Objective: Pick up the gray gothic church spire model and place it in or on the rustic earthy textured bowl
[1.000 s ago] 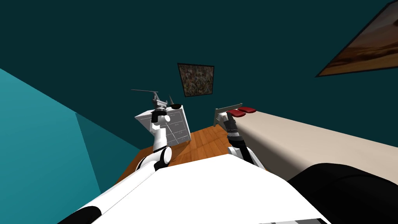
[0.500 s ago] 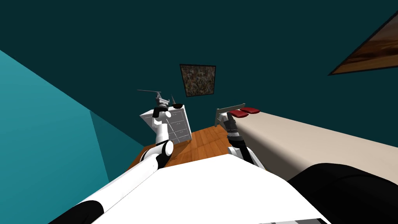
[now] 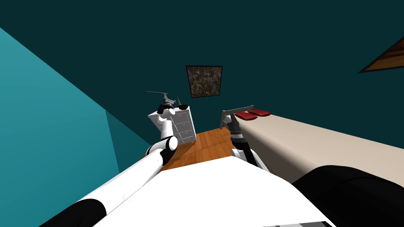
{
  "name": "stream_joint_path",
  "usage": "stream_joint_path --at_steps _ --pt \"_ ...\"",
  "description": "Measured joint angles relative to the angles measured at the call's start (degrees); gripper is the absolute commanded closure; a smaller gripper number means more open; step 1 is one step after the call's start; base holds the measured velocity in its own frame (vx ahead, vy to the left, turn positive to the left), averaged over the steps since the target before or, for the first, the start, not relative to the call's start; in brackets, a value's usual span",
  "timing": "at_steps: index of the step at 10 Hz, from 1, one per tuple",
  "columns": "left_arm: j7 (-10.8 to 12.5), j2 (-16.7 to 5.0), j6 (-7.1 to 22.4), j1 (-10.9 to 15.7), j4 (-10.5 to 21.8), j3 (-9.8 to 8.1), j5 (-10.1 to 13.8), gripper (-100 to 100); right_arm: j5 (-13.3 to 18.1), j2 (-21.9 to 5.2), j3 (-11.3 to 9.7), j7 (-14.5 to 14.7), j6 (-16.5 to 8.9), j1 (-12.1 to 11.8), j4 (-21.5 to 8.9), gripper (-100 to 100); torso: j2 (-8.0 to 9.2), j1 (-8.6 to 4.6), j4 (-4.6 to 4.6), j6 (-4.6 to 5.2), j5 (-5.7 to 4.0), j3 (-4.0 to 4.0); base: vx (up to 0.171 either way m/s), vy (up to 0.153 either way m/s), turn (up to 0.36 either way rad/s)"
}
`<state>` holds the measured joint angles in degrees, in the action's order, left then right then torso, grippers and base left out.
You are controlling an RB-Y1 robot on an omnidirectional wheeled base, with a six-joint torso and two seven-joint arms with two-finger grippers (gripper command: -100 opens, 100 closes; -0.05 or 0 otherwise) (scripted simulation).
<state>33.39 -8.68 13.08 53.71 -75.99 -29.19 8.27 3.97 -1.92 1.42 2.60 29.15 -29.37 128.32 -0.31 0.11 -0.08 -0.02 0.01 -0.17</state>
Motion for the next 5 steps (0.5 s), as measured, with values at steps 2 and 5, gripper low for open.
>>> stream_joint_path --at_steps 2,5 --pt "1.7 -0.4 2.5 3.2 3.7 -0.73 0.4 -100 0.0 0.0 0.0 0.0 0.0 0.0 0.0 0 -0.05 0.05 -0.01 0.0 0.01 -0.03 0.036 0.042 0.085" --pt "4.0 -0.2 6.4 6.8 7.8 -1.59 0.5 -100 0.0 0.0 0.0 0.0 0.0 0.0 0.0 0 -0.09 0.08 -0.04 0.02 0.03 -0.06 0.049 0.055 0.08"
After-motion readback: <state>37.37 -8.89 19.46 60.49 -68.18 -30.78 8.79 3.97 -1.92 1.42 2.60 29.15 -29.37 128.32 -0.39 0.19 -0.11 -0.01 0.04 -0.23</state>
